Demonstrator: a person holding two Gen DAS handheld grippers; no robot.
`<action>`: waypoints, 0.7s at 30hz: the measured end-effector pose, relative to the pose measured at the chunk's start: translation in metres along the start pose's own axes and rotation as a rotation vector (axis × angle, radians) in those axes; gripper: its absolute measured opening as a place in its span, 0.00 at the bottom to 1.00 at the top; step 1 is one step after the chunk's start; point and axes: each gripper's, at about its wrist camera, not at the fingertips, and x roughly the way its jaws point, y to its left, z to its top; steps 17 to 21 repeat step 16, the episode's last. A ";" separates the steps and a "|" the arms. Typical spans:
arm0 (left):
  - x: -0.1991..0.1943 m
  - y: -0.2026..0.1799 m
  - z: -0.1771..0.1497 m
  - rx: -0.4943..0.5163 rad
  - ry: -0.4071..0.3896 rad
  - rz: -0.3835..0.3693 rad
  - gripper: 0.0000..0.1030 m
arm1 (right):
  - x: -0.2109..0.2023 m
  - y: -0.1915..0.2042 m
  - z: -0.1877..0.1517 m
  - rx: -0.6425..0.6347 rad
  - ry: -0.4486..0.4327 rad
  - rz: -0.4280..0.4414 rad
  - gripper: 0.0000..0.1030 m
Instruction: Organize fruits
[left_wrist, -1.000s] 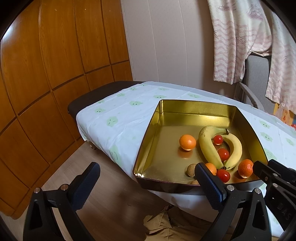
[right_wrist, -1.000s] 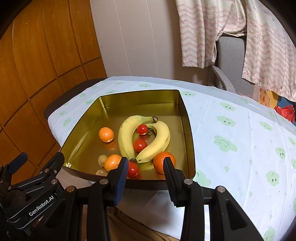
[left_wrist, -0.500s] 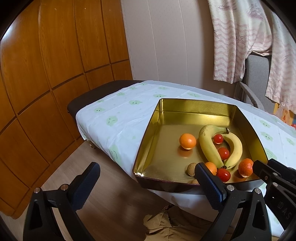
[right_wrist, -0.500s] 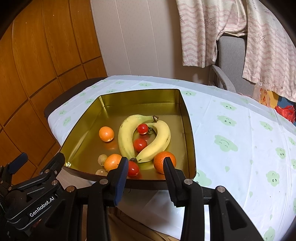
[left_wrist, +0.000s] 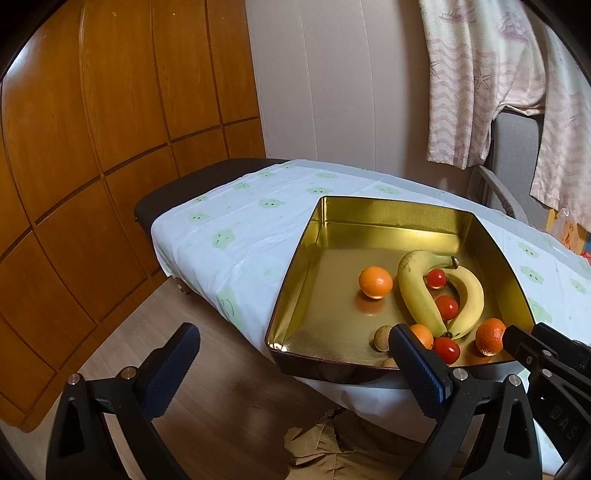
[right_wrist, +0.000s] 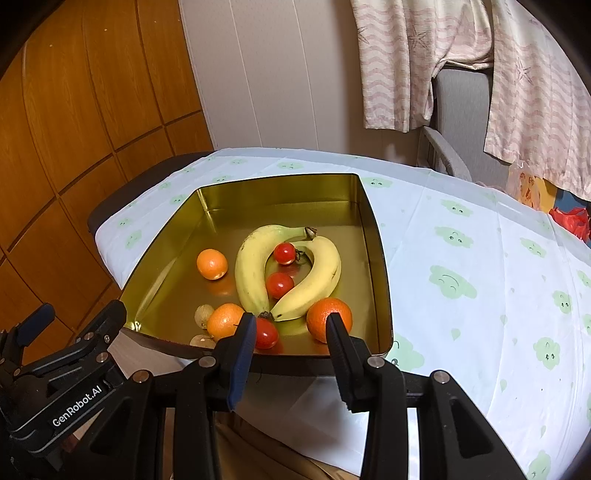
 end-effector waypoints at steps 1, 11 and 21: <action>0.000 0.000 0.000 0.000 0.001 -0.001 1.00 | 0.000 0.000 0.000 -0.001 0.000 -0.001 0.38; 0.002 0.002 -0.003 -0.026 0.029 -0.036 1.00 | -0.001 -0.001 0.000 0.001 0.001 0.000 0.38; 0.004 0.001 -0.004 -0.025 0.034 -0.022 1.00 | 0.001 -0.003 -0.002 0.008 0.000 -0.003 0.38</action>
